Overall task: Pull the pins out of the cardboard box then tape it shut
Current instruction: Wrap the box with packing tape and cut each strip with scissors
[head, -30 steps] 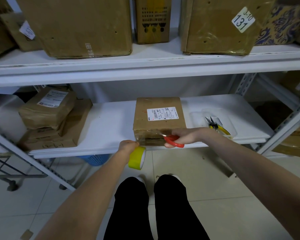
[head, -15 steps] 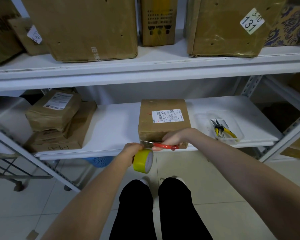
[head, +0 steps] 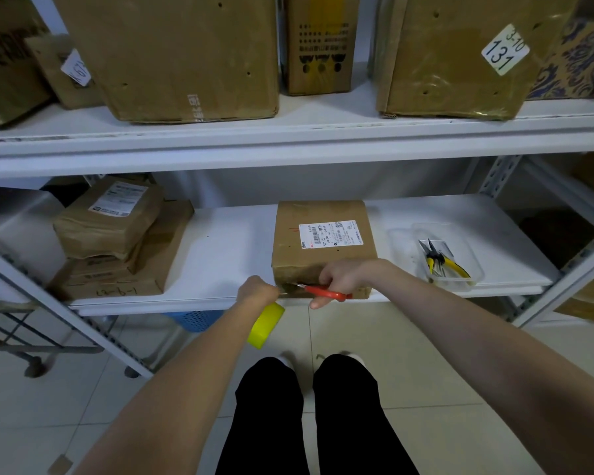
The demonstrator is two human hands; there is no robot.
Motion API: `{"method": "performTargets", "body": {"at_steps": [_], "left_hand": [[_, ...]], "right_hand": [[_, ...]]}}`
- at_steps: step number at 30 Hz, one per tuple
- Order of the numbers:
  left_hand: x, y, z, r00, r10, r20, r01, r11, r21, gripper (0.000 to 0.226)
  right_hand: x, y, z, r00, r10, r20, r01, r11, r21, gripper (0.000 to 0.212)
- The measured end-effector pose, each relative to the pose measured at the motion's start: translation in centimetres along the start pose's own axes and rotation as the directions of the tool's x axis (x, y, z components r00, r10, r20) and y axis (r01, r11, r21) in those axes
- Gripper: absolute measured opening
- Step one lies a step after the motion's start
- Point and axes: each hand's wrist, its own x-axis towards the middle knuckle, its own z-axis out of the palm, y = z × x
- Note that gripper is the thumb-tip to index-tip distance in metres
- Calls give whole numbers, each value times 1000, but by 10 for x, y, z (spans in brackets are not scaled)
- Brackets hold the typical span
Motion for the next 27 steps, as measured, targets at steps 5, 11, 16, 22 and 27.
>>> {"method": "performTargets", "body": {"at_steps": [5,11,16,22,27], "left_hand": [[-3,-4,-5,999,8,-43,-4,994,106,34],[-9,-10,-10,998,44,-45,-37,987,156,28],[-16,3,-14,994,103,-32,-99,988,119,20],[-25,17,-19,982,186,-24,-182,976,120,18],[-30,21,-14,982,187,-16,-186,981,51,27]], "right_hand": [[-9,-11,1,985,83,153,-96,992,85,66],[-24,-17,4,969,147,196,-150,989,2,55],[-31,-17,4,968,201,150,-184,976,-120,73],[-37,-1,18,935,330,127,-294,925,-241,54],[-59,33,8,956,292,21,-290,955,-62,37]]}}
